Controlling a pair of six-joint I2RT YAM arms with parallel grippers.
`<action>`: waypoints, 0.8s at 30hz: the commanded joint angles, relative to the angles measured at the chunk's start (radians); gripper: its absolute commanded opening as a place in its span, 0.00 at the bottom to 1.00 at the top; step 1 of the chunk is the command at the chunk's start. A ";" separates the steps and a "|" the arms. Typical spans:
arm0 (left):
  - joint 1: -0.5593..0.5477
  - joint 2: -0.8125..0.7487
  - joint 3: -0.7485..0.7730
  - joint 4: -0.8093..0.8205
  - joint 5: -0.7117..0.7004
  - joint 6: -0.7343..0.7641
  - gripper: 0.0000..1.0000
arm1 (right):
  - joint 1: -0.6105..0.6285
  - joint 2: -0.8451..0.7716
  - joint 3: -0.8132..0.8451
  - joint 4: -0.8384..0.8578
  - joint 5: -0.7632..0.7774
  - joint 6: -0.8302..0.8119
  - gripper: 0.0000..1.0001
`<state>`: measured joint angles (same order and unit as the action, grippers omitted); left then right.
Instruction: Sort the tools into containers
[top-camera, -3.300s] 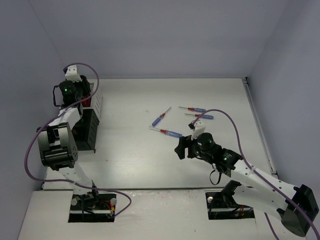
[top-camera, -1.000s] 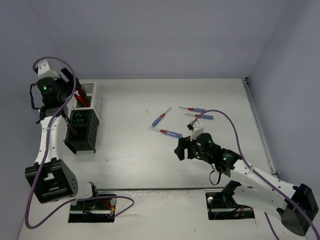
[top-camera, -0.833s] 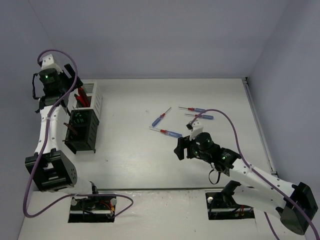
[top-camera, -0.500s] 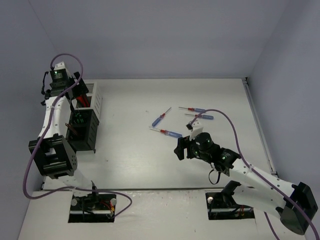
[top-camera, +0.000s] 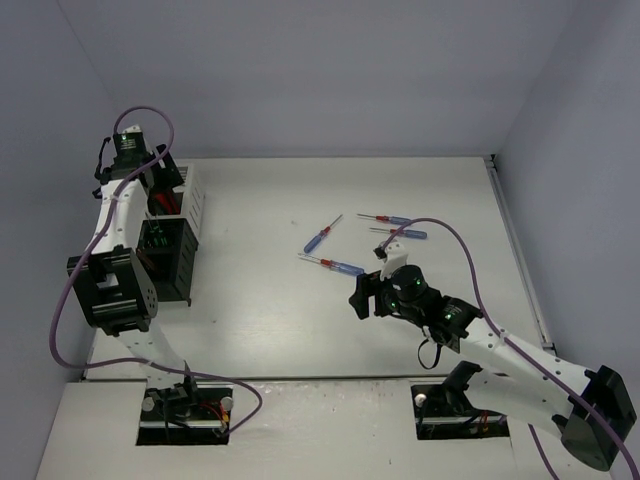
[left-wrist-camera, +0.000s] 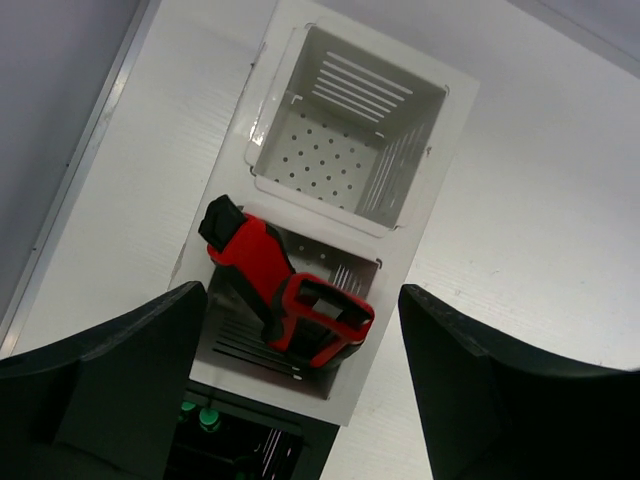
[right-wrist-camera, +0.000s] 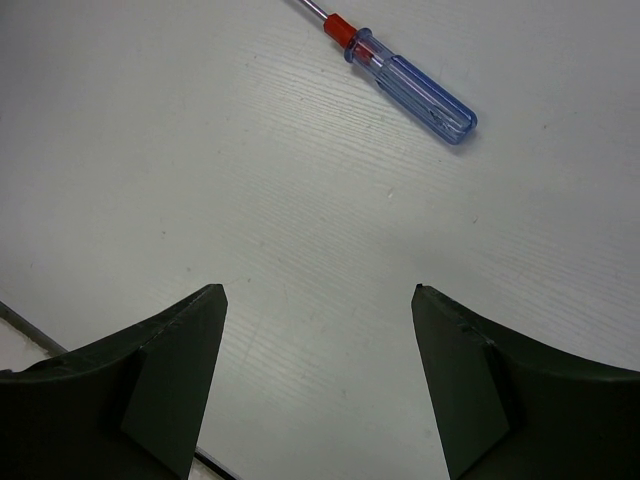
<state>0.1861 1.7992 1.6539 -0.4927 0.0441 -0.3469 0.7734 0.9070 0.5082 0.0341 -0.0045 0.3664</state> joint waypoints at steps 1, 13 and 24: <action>-0.010 -0.018 0.061 0.025 -0.006 -0.012 0.64 | 0.004 -0.011 0.004 0.044 0.035 0.002 0.72; -0.011 -0.130 -0.066 0.188 0.091 0.066 0.00 | 0.004 -0.003 0.007 0.043 0.034 -0.004 0.73; 0.071 -0.182 -0.229 0.529 0.508 0.209 0.00 | 0.004 -0.014 0.003 0.041 0.017 -0.006 0.73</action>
<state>0.2311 1.6664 1.3971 -0.1867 0.3256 -0.1942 0.7734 0.9070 0.5068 0.0341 0.0036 0.3660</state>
